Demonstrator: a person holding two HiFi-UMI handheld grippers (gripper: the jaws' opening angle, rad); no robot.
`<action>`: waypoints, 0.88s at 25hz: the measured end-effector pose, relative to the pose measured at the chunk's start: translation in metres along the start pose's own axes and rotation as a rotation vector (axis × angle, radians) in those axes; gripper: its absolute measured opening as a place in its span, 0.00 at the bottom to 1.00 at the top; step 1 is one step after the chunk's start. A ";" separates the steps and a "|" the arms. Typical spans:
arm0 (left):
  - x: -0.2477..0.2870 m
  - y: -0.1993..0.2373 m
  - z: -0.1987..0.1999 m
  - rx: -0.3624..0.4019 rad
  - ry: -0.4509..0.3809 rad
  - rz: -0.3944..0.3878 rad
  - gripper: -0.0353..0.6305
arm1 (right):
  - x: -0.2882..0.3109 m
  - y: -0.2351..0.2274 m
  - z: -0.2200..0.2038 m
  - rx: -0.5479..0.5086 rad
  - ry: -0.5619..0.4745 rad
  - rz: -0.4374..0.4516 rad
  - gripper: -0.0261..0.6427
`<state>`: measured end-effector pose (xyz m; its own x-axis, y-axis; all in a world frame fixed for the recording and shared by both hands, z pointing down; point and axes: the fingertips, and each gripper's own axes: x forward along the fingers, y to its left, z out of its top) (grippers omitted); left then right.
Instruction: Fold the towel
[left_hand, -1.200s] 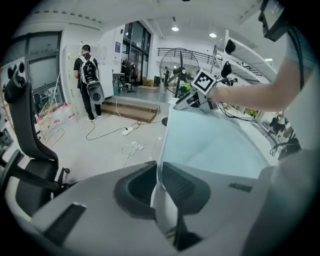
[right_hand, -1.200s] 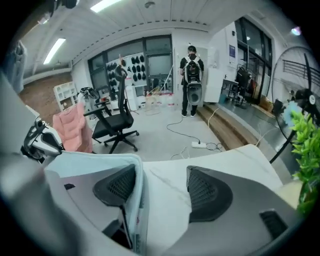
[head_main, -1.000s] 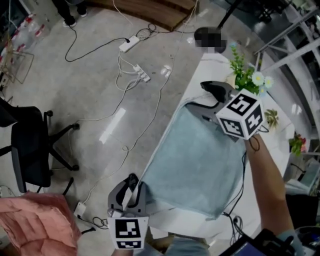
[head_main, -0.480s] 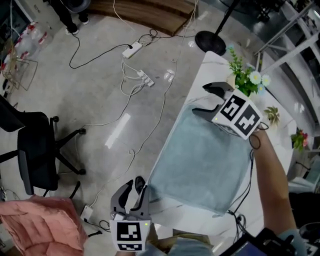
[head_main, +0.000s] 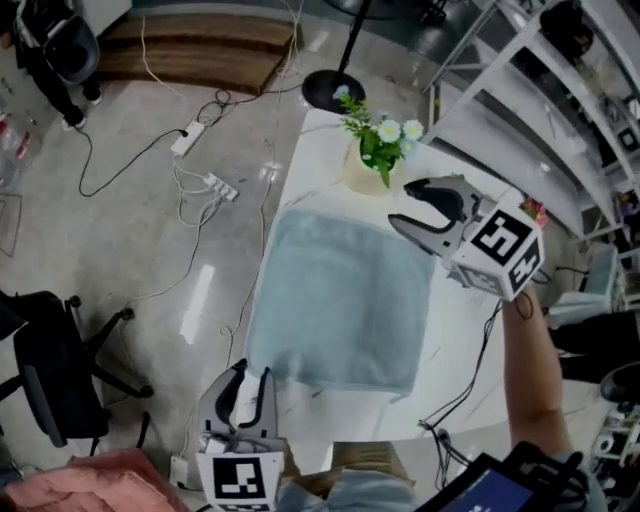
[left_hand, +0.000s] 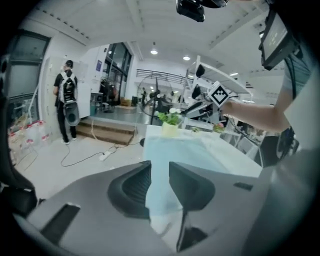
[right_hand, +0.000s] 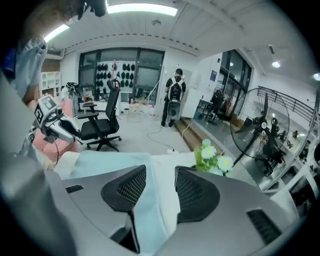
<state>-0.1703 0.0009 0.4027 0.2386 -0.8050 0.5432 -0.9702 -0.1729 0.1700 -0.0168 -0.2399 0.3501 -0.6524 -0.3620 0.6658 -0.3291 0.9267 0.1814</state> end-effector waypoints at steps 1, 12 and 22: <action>0.005 -0.024 0.003 0.028 0.004 -0.058 0.21 | -0.014 -0.002 -0.023 0.010 0.040 0.003 0.33; 0.069 -0.264 -0.062 0.115 0.176 -0.317 0.07 | -0.010 0.033 -0.186 -0.033 0.085 0.192 0.19; 0.107 -0.296 -0.113 0.195 0.477 -0.373 0.07 | 0.006 -0.009 -0.204 0.140 0.036 0.209 0.14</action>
<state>0.1473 0.0295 0.5032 0.5112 -0.3372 0.7906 -0.7974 -0.5291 0.2900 0.1217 -0.2298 0.4998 -0.6923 -0.1578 0.7041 -0.2823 0.9573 -0.0629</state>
